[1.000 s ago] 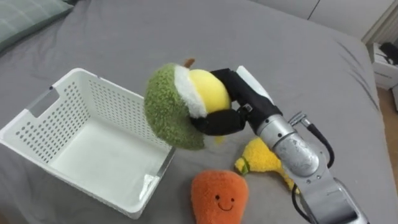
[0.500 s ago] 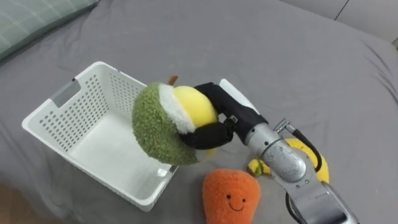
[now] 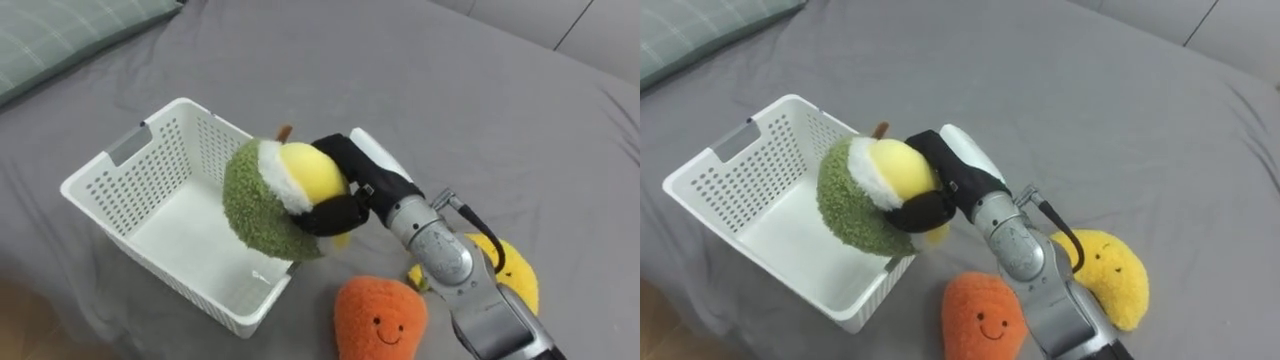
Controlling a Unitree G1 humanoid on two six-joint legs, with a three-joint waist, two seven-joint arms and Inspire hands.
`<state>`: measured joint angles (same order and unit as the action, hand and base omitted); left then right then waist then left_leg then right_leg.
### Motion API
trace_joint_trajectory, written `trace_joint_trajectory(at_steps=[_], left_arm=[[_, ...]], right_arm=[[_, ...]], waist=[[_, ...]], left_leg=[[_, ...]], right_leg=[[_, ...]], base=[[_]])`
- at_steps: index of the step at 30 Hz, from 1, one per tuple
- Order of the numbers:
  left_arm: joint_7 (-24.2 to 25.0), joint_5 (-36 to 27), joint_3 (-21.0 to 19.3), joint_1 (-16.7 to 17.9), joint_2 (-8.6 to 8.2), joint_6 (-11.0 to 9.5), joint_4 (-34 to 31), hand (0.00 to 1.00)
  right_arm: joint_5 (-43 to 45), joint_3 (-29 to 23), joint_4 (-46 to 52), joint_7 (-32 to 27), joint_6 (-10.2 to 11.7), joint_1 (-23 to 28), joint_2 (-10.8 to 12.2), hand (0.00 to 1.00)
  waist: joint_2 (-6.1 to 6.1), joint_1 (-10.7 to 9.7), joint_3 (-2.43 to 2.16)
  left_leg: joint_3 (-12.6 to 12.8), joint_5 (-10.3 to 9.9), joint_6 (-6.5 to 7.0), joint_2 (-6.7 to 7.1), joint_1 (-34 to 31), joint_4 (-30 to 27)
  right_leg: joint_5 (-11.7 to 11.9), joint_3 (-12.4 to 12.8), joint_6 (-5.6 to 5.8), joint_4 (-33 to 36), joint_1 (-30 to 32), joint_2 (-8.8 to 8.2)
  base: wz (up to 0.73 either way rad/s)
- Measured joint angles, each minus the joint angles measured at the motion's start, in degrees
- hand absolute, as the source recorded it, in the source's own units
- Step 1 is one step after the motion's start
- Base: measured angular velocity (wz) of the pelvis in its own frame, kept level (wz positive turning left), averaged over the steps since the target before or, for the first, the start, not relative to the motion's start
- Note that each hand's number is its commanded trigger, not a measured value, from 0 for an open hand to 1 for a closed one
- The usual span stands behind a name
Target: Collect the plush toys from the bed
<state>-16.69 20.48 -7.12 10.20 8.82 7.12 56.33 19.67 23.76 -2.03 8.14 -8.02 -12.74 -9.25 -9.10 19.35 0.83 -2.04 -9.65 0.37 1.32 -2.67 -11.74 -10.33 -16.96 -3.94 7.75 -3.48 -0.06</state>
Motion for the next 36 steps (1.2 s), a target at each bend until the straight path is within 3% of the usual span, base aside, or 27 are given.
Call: trace_joint_trajectory(at_steps=[4, 19, 31, 36], left_arm=[[-0.1, 0.1, 0.1, -0.5, -0.03, 0.1, 0.0, 0.00], [-0.1, 0.5, 0.6, -0.6, 0.02, 2.4, 0.0, 0.00], [1.3, 0.5, 0.6, -0.6, -0.12, 2.3, -0.9, 0.00], [0.9, 0.5, 0.6, -0.4, -0.57, 2.3, -0.9, 0.00]], right_arm=[[0.5, 0.1, -1.4, 0.0, -0.4, -2.3, 0.7, 0.00], [-0.2, 2.2, -1.5, -0.1, -1.8, -2.3, 0.6, 0.00], [-5.3, 1.7, -1.8, -4.3, -1.7, -2.3, -0.3, 0.00], [-7.5, 0.4, -1.8, -6.1, -1.4, -2.3, -1.7, 0.00]], waist=[[-0.02, 0.2, 0.00], [0.28, 1.2, 0.21], [0.83, -0.1, 0.52], [1.83, -0.7, 0.22]], left_leg=[[-0.6, 0.1, 0.16, 0.35, -0.2, 0.0], [-1.4, 0.2, 0.57, 0.65, -0.8, 0.0], [-1.4, 0.3, 0.82, 0.82, -0.7, 0.0], [-1.0, 0.2, 0.96, 0.57, -0.5, 0.0]], right_leg=[[0.0, -0.4, 0.23, -0.1, 0.1, -0.19], [0.2, -1.4, 0.60, 0.0, 0.3, -0.60], [0.2, -1.4, 0.97, 0.1, 0.4, -0.81], [0.2, -0.6, 1.04, 0.5, 0.5, -0.82]], base=[[0.05], [0.03], [0.00], [-0.05]])
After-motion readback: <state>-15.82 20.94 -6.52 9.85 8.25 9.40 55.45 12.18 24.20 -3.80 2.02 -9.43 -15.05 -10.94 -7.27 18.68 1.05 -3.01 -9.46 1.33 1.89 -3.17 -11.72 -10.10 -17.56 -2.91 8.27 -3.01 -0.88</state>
